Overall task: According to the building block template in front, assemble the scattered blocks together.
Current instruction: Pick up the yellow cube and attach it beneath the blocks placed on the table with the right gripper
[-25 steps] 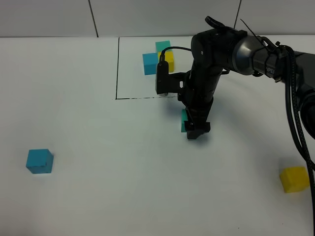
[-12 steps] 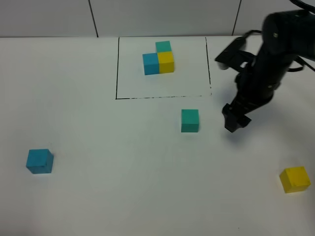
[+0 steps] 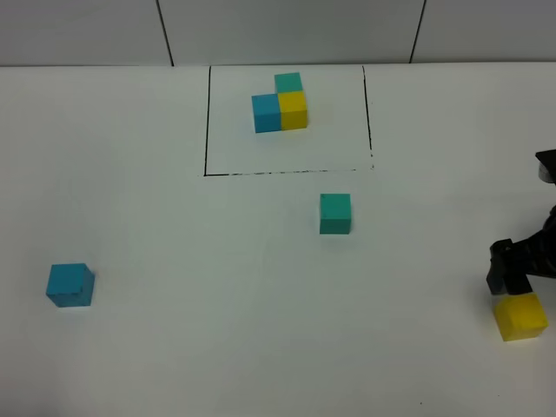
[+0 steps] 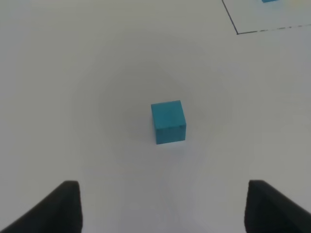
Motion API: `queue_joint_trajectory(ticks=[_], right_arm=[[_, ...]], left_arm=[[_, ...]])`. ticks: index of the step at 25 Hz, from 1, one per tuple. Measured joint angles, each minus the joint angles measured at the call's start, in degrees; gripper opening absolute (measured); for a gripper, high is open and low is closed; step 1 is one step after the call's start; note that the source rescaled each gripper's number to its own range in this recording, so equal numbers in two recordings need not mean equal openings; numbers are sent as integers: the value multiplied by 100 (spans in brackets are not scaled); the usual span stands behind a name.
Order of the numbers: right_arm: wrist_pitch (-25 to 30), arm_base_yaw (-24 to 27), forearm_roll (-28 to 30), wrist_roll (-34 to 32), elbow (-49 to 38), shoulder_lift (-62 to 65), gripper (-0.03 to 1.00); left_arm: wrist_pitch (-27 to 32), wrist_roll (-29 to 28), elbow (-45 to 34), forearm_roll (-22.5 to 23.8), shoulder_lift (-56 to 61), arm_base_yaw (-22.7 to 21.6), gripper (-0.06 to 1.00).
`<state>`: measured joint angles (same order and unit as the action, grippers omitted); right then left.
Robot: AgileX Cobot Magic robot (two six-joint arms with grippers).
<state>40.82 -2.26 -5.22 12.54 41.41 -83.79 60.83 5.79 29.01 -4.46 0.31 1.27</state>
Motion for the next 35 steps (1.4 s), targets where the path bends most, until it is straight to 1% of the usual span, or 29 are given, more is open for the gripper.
queue_joint_trajectory(ticks=[6,11,15,18,23,24,25,27,28,29,30,35], right_arm=[[-748,75,-52,-131,-622,34,88],[-1195,82,-177,-242,-923,-91,87],[-1366,82,-261,-323,-1047,-285,85],[-1374,82,-300,-323,-1077,-381,80],[-1380,82,-300,-323,-1077,-592,62],[-1380,82,-301,-323,-1077,-641,58],[-1380,82,-312,-323,-1077,-677,51],[-1360,75,-344,-323,-1077,-692,30],[-1345,46,-349,-323,-1077,-692,14],[-1323,33,-349,-330,-1077,-692,0],[-1313,27,-362,-330,-1077,-692,2],[-1296,-139,-357,-330,-1077,-686,2]], left_arm=[[0,5,0,0,0,0,75],[0,5,0,0,0,0,75],[0,5,0,0,0,0,75],[0,5,0,0,0,0,75],[0,5,0,0,0,0,75],[0,5,0,0,0,0,75],[0,5,0,0,0,0,75],[0,5,0,0,0,0,75],[0,5,0,0,0,0,75],[0,5,0,0,0,0,75],[0,5,0,0,0,0,75],[0,5,0,0,0,0,75]])
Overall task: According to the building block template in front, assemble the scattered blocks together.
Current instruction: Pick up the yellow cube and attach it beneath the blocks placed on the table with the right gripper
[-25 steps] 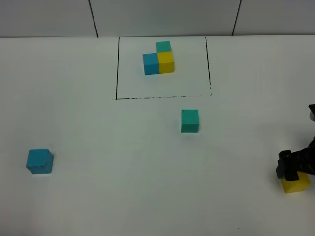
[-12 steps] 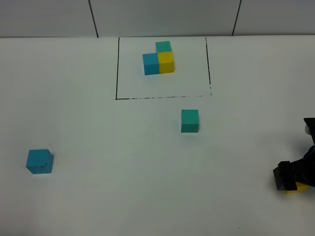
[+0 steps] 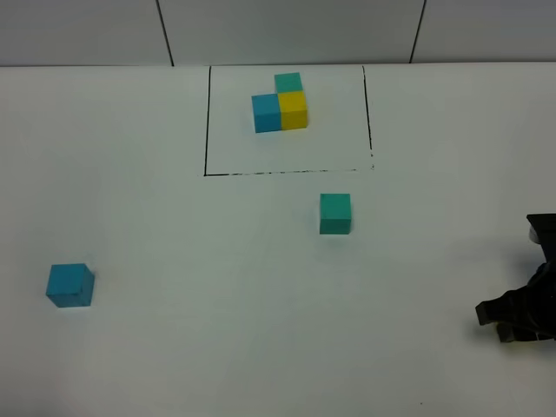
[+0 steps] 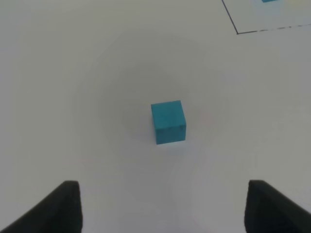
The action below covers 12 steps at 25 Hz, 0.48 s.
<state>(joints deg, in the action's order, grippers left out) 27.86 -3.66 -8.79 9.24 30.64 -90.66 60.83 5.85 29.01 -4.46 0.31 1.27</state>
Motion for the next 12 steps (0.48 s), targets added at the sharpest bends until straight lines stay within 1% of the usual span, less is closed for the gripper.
queue_joint_trajectory(ticks=[3,8,12], right_arm=[[41,-287,42,-6,6,65,2],[471,-788,161,-12,303,284,2],[637,-1021,150,-266,549,298,2]], left_arm=[[0,0,0,0,0,0,75],[0,0,0,0,0,0,75],[0,0,0,0,0,0,75]])
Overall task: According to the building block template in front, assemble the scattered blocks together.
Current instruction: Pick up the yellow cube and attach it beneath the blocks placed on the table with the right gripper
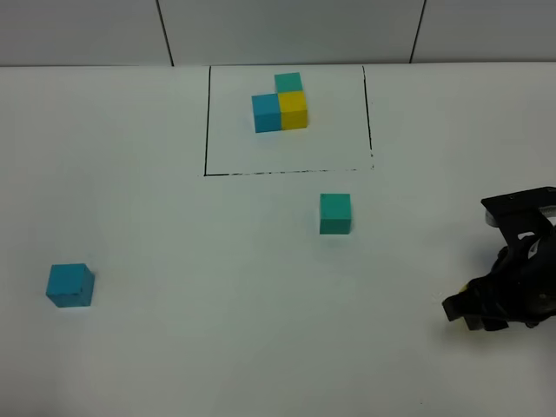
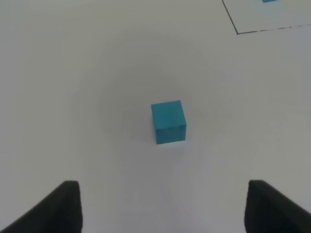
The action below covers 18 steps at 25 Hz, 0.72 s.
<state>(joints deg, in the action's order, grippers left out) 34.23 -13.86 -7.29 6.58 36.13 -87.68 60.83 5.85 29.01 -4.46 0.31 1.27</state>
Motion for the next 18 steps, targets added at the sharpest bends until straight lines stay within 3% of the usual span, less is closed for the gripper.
queue_joint_trajectory(ticks=[4,12,18], right_arm=[[93,-371,-48,-600,209,0,2],[304,-1494,514,-3015,852,-384,2],[315,-2179,661,-3949,1800,-1134,2]], left_arm=[[0,0,0,0,0,0,75],[0,0,0,0,0,0,75],[0,4,0,0,0,0,75]])
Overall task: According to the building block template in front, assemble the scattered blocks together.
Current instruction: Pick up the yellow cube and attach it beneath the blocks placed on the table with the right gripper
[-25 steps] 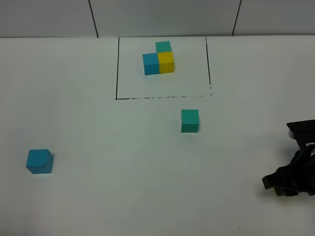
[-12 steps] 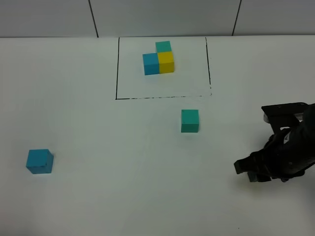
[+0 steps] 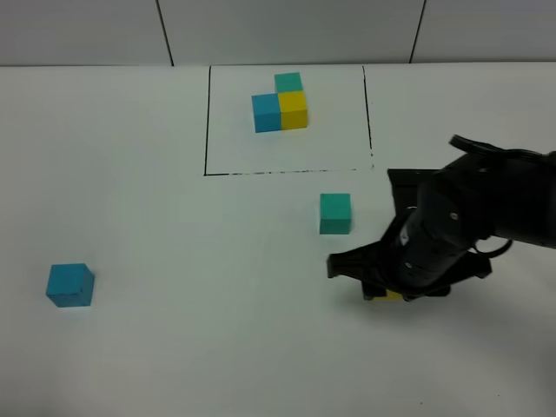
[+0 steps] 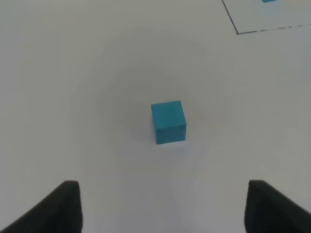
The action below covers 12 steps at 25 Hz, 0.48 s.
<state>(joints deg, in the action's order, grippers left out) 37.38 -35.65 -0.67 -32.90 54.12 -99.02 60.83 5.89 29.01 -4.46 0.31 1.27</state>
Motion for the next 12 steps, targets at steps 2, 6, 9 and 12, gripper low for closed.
queue_joint_trajectory(ticks=[2,6,9,12], right_arm=[[0,-136,7,-205,351,-315,2],[52,-346,29,-381,1033,-943,2],[200,-394,67,-405,1428,-1347,2],[248,-394,127,-463,1652,-1635,2]], left_arm=[[0,0,0,0,0,0,75],[0,0,0,0,0,0,75],[0,0,0,0,0,0,75],[0,2,0,0,0,0,75]])
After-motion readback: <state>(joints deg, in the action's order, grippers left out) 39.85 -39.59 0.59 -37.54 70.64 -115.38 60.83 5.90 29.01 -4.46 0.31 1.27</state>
